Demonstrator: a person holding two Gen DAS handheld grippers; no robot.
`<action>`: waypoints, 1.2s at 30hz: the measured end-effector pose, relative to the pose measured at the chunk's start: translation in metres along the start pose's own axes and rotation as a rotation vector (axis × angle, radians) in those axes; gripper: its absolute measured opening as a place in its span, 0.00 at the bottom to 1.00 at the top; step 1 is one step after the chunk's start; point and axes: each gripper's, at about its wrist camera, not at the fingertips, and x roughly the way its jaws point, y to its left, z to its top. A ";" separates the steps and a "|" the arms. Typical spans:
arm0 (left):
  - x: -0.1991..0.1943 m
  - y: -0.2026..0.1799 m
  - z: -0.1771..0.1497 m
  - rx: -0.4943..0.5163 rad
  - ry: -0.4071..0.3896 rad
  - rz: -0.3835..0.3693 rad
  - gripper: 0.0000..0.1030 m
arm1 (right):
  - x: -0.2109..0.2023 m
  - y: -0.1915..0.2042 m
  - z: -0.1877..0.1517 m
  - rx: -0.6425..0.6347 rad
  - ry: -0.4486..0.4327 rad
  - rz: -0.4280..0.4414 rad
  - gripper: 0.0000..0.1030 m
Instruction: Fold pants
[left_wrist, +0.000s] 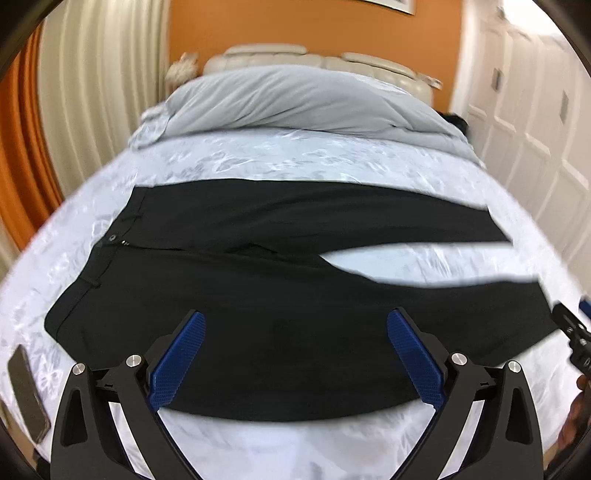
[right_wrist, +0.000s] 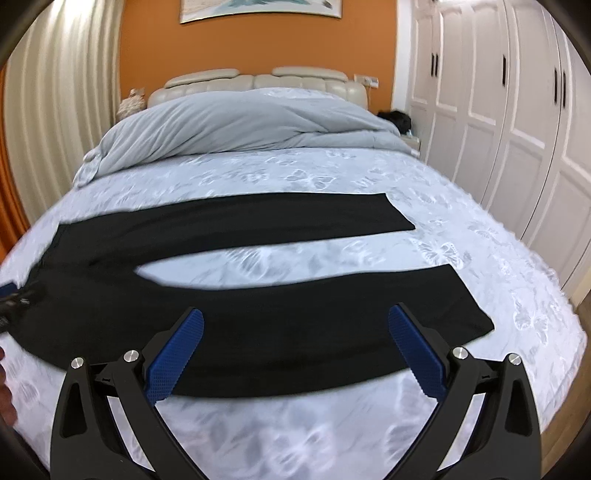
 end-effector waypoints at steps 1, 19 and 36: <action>0.004 0.013 0.010 -0.032 0.002 -0.007 0.95 | 0.010 -0.020 0.012 0.037 0.005 0.004 0.95; 0.241 0.293 0.171 -0.584 0.230 0.154 0.95 | 0.326 -0.182 0.157 0.186 0.239 -0.034 0.95; 0.288 0.288 0.187 -0.430 0.128 0.284 0.21 | 0.387 -0.203 0.160 0.251 0.219 0.018 0.05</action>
